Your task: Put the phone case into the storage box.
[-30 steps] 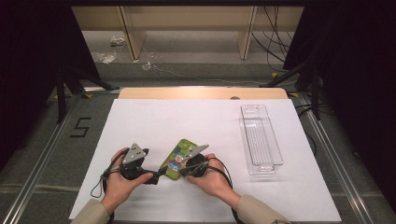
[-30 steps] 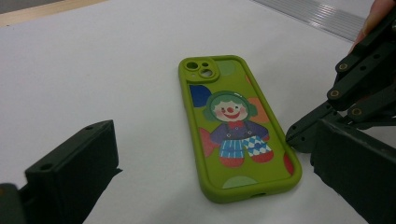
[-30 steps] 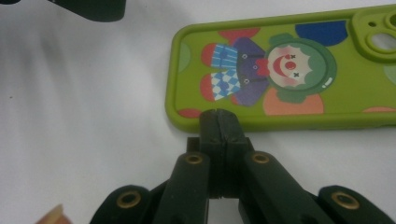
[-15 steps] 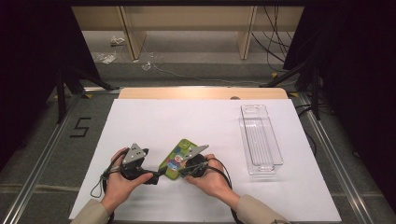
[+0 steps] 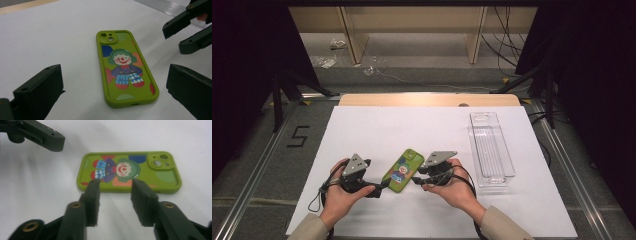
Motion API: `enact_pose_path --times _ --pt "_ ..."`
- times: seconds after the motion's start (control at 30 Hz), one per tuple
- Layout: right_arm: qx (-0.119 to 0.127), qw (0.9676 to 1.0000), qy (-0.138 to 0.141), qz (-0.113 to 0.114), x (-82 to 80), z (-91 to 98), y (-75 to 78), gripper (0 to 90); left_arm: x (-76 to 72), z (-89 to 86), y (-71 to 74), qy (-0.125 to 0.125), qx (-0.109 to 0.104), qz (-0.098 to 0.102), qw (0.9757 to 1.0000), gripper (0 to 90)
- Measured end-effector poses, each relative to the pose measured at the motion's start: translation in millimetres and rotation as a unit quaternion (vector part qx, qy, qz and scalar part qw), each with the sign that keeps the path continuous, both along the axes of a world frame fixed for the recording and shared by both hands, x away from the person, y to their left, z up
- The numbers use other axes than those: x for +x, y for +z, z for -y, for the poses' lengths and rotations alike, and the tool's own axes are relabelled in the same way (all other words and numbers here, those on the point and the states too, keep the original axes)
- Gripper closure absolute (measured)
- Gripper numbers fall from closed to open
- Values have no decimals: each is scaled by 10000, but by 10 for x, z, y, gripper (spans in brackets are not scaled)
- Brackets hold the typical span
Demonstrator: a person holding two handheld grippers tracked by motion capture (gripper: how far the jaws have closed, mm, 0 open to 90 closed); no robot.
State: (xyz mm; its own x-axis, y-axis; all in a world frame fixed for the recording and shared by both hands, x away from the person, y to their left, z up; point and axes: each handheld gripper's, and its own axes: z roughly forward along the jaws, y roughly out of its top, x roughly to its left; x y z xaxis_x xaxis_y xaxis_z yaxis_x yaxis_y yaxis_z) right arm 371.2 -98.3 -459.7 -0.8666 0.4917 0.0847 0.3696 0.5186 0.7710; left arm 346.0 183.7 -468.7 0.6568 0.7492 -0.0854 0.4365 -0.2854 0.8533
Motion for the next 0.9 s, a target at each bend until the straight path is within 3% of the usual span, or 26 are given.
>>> enact_pose_path --times 0.07,0.33,0.63,0.9 --pt "134 9998 52 160 -24 111 26 486 0 1 -3 -5 3 -3 10000 3" --pt "395 9984 15 394 -114 396 87 341 0 4 -9 -3 21 -5 10000 3" --pt "660 9960 44 601 -225 666 118 238 2 4 -12 -1 31 -12 10000 3" --pt "823 9935 -114 778 -276 869 165 186 2 1 -12 4 45 -13 10000 3"
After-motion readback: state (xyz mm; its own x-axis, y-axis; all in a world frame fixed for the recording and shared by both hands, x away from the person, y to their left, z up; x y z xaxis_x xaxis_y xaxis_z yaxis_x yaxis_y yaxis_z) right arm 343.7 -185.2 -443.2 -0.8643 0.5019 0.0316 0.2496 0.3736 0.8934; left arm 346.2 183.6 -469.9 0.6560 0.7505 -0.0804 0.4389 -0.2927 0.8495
